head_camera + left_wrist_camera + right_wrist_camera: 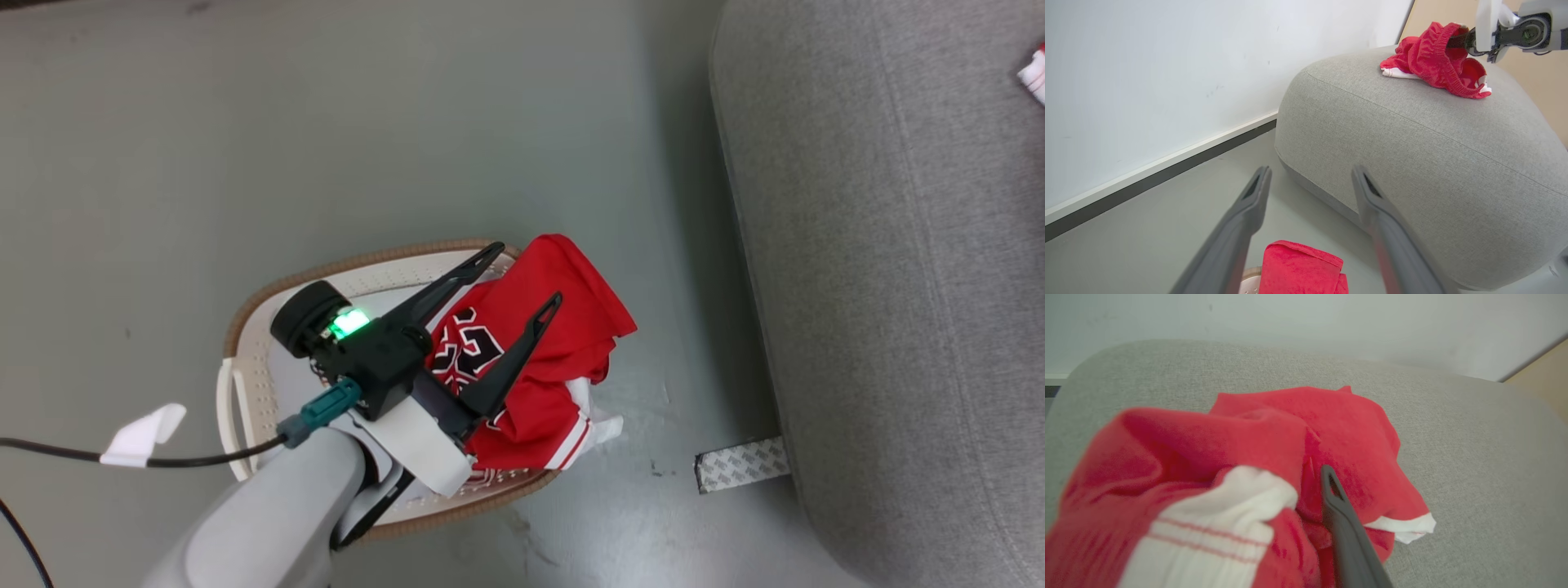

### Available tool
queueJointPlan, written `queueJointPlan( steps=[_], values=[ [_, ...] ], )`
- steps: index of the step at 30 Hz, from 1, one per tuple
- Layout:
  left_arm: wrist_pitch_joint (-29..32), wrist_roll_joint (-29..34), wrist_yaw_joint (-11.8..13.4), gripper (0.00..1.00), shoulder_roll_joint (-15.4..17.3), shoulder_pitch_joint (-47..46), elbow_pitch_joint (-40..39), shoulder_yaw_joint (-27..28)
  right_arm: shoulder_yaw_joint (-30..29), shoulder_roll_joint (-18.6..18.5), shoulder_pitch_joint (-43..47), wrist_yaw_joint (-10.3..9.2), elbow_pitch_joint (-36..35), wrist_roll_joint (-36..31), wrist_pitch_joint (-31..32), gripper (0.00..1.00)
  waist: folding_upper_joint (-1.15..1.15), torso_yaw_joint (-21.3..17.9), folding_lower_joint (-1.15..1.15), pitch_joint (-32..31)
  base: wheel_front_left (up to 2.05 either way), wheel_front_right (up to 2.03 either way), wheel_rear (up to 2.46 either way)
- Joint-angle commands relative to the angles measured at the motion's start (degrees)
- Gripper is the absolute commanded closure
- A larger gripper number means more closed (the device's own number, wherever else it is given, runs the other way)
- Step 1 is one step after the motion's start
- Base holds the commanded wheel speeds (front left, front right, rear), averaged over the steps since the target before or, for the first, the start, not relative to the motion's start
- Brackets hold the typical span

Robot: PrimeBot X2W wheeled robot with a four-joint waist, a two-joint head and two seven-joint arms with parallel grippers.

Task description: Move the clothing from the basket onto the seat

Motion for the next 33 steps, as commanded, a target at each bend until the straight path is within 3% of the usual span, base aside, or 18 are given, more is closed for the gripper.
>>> queueJointPlan(
  steps=[1,11,21,26,33],
  values=[
    [-0.2,-0.6,0.3,0.0,0.2,0.8,0.4,0.4,3.2,-1.1,0.6,-0.14,0.3,0.4,1.0,0.0,0.0,-0.4,-0.01,-1.9,0.0,0.0,0.0],
    [-0.5,-2.3,2.1,0.0,-1.3,4.9,1.9,3.2,18.1,-6.7,7.9,-0.14,-6.4,10.2,2.9,0.0,0.0,-0.5,-0.01,-11.3,0.0,0.0,0.0],
    [-0.5,-3.4,3.4,0.0,-3.1,10.7,4.6,6.7,26.8,-8.9,14.5,-0.14,-11.7,17.3,2.2,0.0,0.0,1.1,-0.01,-23.4,0.0,0.0,0.0],
    [-0.5,-2.8,4.2,0.0,-4.0,13.1,4.1,8.7,28.2,-9.9,17.4,-0.14,-14.7,19.6,-0.4,0.0,0.0,2.7,-0.01,-29.0,0.0,0.0,0.0],
    [-0.5,-2.9,7.2,0.0,-5.4,17.5,3.2,13.6,24.1,-8.2,22.9,-0.15,-18.9,19.7,-8.6,0.0,0.0,5.2,-0.01,-35.3,0.0,0.0,0.0]
  ],
)
